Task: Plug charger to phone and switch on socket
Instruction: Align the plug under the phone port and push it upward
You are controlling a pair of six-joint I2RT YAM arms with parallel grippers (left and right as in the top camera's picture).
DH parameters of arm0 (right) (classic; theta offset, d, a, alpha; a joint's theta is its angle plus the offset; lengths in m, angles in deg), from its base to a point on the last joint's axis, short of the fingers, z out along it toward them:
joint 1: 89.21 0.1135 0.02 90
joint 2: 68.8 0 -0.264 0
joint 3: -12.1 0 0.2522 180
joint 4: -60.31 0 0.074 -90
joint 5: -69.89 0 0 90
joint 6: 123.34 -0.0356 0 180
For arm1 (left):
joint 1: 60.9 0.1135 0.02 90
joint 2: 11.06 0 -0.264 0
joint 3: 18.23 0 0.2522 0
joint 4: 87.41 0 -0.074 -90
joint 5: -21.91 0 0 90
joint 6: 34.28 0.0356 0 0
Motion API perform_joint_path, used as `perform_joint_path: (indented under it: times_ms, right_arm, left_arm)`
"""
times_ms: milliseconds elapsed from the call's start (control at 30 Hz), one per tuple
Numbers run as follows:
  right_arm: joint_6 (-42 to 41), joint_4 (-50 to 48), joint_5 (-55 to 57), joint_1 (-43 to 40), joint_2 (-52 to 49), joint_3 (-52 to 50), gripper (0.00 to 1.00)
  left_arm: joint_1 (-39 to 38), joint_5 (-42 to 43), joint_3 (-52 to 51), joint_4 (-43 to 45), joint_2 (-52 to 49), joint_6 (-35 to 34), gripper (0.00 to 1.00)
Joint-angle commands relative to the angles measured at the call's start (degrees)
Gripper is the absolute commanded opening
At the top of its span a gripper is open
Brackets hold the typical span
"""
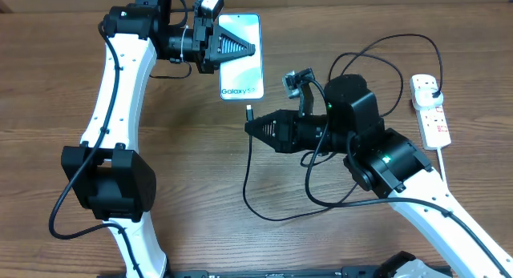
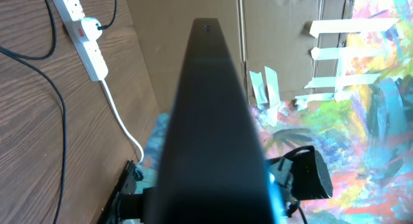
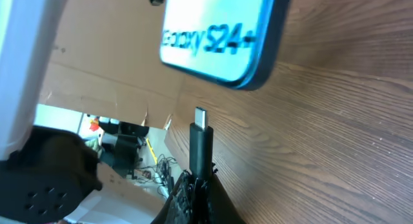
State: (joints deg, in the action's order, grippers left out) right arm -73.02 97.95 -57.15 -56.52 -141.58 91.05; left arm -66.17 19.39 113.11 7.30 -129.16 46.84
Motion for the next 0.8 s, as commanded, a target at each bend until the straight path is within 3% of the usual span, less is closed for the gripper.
perform_joint_path:
  times_ms: [0, 767]
  right_arm:
    - [-0.8, -0.8, 1.0, 0.4, -0.3, -0.3, 0.04]
    - [-1.0, -2.0, 1.4, 0.4, -0.5, -0.3, 0.04]
  left_arm:
    - [-0.5, 3.0, 1.0, 0.2, 0.7, -1.2, 0.05]
    - [-1.2, 1.9, 1.0, 2.1, 0.7, -2.8, 0.04]
